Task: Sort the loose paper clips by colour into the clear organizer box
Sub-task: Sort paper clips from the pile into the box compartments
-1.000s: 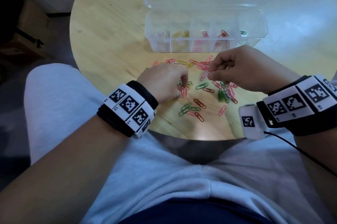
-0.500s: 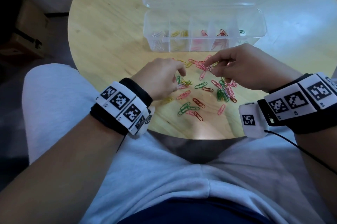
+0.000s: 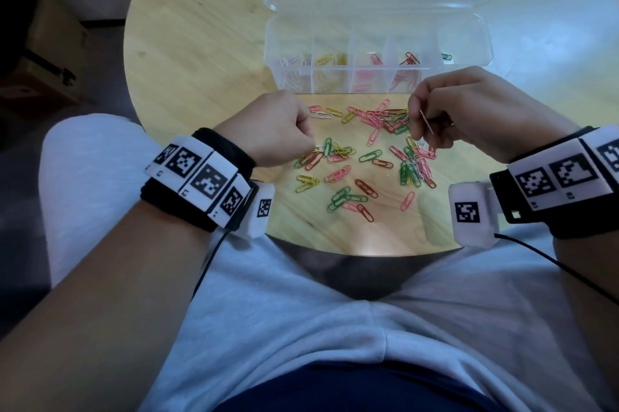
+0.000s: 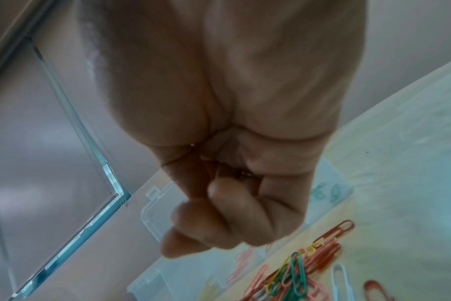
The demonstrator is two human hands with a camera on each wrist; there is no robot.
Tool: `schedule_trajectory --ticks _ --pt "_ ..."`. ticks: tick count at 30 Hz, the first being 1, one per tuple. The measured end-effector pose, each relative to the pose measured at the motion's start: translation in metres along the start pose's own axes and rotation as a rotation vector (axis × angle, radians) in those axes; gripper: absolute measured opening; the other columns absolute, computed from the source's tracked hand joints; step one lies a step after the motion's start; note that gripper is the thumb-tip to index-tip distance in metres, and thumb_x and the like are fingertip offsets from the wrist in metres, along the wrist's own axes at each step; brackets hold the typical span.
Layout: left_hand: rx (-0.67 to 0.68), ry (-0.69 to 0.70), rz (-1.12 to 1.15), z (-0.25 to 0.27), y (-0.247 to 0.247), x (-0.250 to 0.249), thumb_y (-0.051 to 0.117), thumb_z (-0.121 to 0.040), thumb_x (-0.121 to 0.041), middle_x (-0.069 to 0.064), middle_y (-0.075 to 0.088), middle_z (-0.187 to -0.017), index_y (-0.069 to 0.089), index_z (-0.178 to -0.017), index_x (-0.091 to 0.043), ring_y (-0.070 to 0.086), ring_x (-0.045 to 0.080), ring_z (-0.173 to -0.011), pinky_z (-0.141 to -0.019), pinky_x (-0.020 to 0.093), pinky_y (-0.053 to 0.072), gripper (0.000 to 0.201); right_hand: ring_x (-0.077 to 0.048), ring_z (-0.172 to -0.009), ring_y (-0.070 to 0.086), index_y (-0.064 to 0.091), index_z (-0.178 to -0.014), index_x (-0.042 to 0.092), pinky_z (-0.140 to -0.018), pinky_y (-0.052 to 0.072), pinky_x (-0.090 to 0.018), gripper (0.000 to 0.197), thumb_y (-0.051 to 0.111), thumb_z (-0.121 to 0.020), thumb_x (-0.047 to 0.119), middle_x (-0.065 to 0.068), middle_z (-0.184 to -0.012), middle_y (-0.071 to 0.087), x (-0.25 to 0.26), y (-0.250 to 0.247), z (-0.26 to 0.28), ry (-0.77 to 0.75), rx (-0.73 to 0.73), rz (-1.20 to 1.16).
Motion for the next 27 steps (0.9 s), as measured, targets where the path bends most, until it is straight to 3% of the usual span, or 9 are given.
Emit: schedule_trajectory --ticks 3,6,8,11,13,16,19,23,27 --pt "0.034 -0.015 0.015 0.000 0.001 0.000 0.056 -0.080 -0.008 -0.010 0.062 -0.062 0.069 -0.068 -0.014 0.055 0.001 -0.059 -0.053 0.019 0.039 0.019 -0.022 -0.054 0.038 0.057 -0.067 0.005 -0.048 0.028 -0.030 0.026 0.037 -0.084 0.001 -0.015 -0.061 0.052 -0.001 -0.007 0.000 0.014 -0.034 0.003" --pt "0.058 -0.008 0.076 -0.001 0.002 -0.001 0.045 -0.082 -0.006 0.001 0.060 -0.060 0.064 -0.067 -0.005 0.052 0.017 -0.056 -0.057 0.026 0.042 0.024 -0.018 -0.050 0.029 0.055 -0.063 0.008 -0.048 0.023 -0.027 0.025 0.040 -0.084 0.007 -0.003 -0.053 0.040 -0.005 -0.013 -0.002 0.071 -0.081 0.049" --pt "0.045 -0.002 0.101 -0.002 0.002 -0.002 0.042 -0.083 -0.007 0.010 0.054 -0.063 0.059 -0.069 0.002 0.046 0.021 -0.056 -0.055 0.028 0.038 0.024 -0.016 -0.049 0.029 0.060 -0.063 0.009 -0.048 0.024 -0.025 0.026 0.046 -0.085 0.010 0.002 -0.052 0.039 -0.010 -0.017 -0.004 0.115 -0.112 0.168" --pt "0.012 -0.011 0.090 -0.003 0.002 -0.002 0.042 -0.085 -0.009 0.010 0.047 -0.064 0.058 -0.074 0.008 0.039 0.020 -0.055 -0.053 0.028 0.032 0.026 -0.017 -0.052 0.037 0.073 -0.076 0.016 -0.050 0.029 -0.027 0.019 0.059 -0.089 0.022 -0.002 -0.058 0.047 -0.014 -0.024 -0.008 0.126 -0.176 0.481" --pt "-0.011 -0.012 0.064 -0.004 0.002 -0.003 0.042 -0.086 -0.013 0.003 0.049 -0.060 0.062 -0.076 0.004 0.042 0.017 -0.055 -0.054 0.028 0.033 0.028 -0.013 -0.053 0.043 0.074 -0.083 0.017 -0.049 0.030 -0.027 0.014 0.066 -0.088 0.028 0.000 -0.059 0.051 -0.017 -0.028 -0.009 0.125 -0.203 0.612" --pt "-0.038 -0.014 -0.041 -0.006 0.004 -0.003 0.048 -0.089 -0.018 -0.011 0.050 -0.061 0.069 -0.084 -0.015 0.046 0.003 -0.058 -0.055 0.026 0.034 0.022 -0.010 -0.058 0.047 0.073 -0.079 0.018 -0.049 0.031 -0.025 0.015 0.076 -0.080 0.033 0.001 -0.062 0.054 -0.023 -0.029 -0.014 0.132 -0.221 0.700" --pt "-0.067 -0.018 -0.145 -0.008 0.006 -0.001 0.060 -0.085 -0.027 -0.016 0.051 -0.072 0.067 -0.089 -0.029 0.053 0.012 -0.070 -0.067 0.028 0.039 0.008 -0.011 -0.063 0.051 0.070 -0.071 0.022 -0.053 0.036 -0.026 0.020 0.082 -0.072 0.038 0.000 -0.067 0.059 -0.028 -0.026 -0.020 0.149 -0.228 0.735" --pt "-0.062 -0.045 -0.204 -0.010 0.011 0.003 0.071 -0.082 -0.033 -0.009 0.056 -0.082 0.069 -0.088 -0.033 0.055 0.016 -0.083 -0.070 0.028 0.041 0.006 -0.017 -0.064 0.056 0.066 -0.064 0.025 -0.062 0.043 -0.028 0.018 0.079 -0.074 0.033 -0.001 -0.065 0.061 -0.027 -0.016 -0.024 0.130 -0.222 0.744" --pt "-0.068 -0.065 -0.225 -0.008 0.011 0.001 0.073 -0.081 -0.031 -0.010 0.057 -0.075 0.072 -0.082 -0.030 0.058 0.017 -0.081 -0.068 0.028 0.041 0.002 -0.015 -0.063 0.055 0.066 -0.065 0.027 -0.062 0.039 -0.027 0.017 0.078 -0.075 0.034 0.002 -0.066 0.060 -0.025 -0.009 -0.024 0.102 -0.218 0.760"
Point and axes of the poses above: each hand's wrist, its own z-axis away from the middle knuckle, its own y-axis out of the palm, x = y × z, the point moved 5 cm from there along -z, towards the middle knuckle
